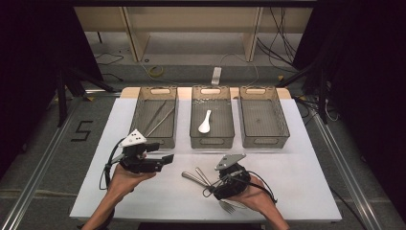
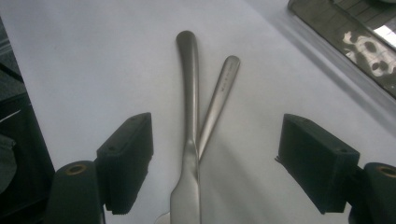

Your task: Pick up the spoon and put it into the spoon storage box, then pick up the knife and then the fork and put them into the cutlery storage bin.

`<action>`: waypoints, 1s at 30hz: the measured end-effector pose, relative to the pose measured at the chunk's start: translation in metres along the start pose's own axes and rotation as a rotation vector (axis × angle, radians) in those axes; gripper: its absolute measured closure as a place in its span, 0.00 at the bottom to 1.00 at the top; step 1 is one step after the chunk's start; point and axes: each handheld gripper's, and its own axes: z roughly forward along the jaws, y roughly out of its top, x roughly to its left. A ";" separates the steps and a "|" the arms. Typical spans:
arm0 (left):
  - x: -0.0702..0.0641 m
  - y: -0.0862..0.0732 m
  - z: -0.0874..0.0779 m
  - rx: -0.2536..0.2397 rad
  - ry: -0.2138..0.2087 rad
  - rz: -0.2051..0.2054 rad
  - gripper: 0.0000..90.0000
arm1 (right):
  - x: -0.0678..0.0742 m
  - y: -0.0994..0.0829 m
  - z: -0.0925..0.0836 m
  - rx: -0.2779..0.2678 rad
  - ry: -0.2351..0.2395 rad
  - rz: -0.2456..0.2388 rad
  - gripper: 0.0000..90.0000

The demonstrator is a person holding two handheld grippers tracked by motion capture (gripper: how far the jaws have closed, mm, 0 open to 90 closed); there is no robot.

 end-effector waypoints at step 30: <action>-0.006 -0.015 -0.008 0.000 0.005 0.018 0.21 | -0.001 0.003 0.021 0.141 0.027 -0.029 0.34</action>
